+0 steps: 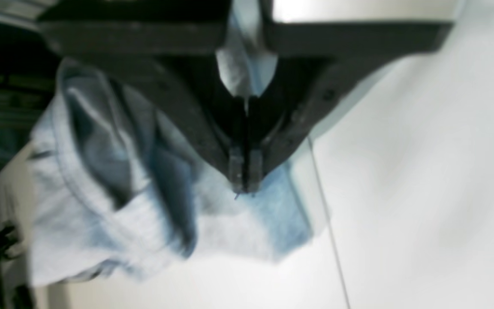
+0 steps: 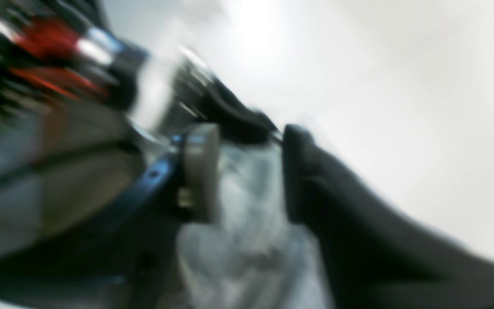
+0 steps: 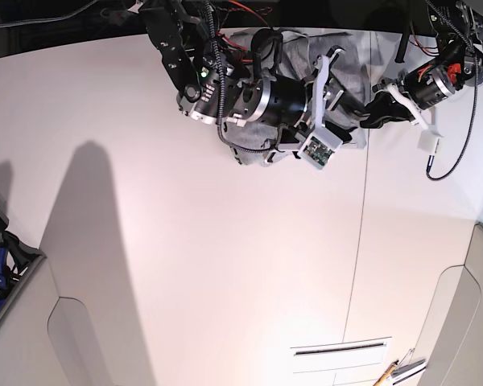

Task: Fold the T-shirt properly
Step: 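Grasp the folded bundle with the right gripper and fold it over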

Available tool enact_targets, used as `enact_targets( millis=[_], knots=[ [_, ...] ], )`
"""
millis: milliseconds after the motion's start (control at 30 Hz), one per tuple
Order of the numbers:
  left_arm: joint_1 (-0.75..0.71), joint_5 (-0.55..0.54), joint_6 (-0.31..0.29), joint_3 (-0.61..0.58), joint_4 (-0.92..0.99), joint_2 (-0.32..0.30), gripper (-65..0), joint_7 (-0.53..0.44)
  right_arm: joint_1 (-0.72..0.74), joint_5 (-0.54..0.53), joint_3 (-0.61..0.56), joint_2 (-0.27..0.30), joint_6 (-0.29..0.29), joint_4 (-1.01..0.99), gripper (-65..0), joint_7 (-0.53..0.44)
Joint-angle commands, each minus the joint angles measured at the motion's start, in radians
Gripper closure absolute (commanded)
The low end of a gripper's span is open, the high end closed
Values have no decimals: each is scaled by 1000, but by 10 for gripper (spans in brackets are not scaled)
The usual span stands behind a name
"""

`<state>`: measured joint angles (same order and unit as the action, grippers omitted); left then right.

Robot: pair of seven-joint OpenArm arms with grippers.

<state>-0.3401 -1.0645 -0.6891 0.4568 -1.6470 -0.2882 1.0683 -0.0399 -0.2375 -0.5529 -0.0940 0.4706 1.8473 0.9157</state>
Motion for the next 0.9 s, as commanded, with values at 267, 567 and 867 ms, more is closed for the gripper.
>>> enact_targets(
  millis=[267, 567, 867],
  knots=[
    [5, -419, -9, 114, -16, -11, 0, 211, 48, 75, 83, 0, 4, 15, 0, 34],
    [4, -419, -9, 112, -18, -11, 0, 271, 61, -12, 320, 0, 10, -174, 0, 27],
    [-19, -419, -9, 63, -147, -11, 0, 272, 114, -76, 419, 0, 26, -402, 0, -6]
  ],
)
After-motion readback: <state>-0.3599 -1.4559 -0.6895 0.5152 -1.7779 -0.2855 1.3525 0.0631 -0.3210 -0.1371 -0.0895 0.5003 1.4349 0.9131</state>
